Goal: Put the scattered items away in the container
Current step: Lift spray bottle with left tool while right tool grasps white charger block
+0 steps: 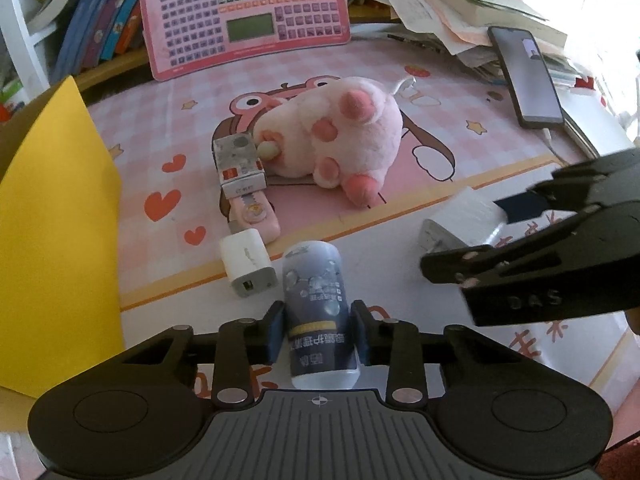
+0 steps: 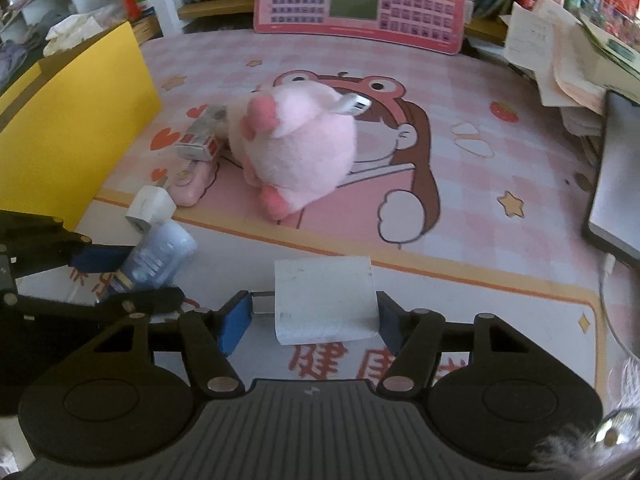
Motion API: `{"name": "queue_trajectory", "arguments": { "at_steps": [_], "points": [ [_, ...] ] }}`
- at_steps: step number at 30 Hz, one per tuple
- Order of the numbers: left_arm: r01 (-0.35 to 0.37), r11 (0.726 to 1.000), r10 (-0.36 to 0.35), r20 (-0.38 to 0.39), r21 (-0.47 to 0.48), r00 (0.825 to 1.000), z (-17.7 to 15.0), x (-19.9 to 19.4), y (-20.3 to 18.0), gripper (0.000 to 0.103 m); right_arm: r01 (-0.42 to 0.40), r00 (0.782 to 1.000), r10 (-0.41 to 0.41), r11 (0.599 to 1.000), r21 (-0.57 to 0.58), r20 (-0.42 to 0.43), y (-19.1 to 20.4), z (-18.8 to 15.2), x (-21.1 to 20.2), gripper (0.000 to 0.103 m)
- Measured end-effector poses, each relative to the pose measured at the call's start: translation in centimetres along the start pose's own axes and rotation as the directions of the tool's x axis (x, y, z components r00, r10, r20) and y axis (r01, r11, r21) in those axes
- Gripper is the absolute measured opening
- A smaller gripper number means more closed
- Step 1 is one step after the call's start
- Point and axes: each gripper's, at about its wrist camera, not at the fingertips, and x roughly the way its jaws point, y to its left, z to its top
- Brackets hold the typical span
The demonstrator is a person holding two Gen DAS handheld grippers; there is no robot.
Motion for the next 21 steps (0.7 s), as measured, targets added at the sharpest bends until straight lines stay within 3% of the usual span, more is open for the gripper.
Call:
{"name": "queue_trajectory", "arguments": {
  "at_steps": [4,21],
  "points": [
    [0.008,0.999,-0.008,-0.001,-0.052,1.000,-0.1,-0.6,0.4,0.031,-0.005,1.000,0.005,1.000,0.025,-0.006,0.0,-0.7,-0.6,0.063],
    [0.039,0.993,-0.038,0.012,-0.109,0.999,-2.9,-5.2,0.7,0.031,-0.053,0.998,0.052,0.998,0.031,0.034,1.9,-2.4,-3.8,0.063]
  ]
}}
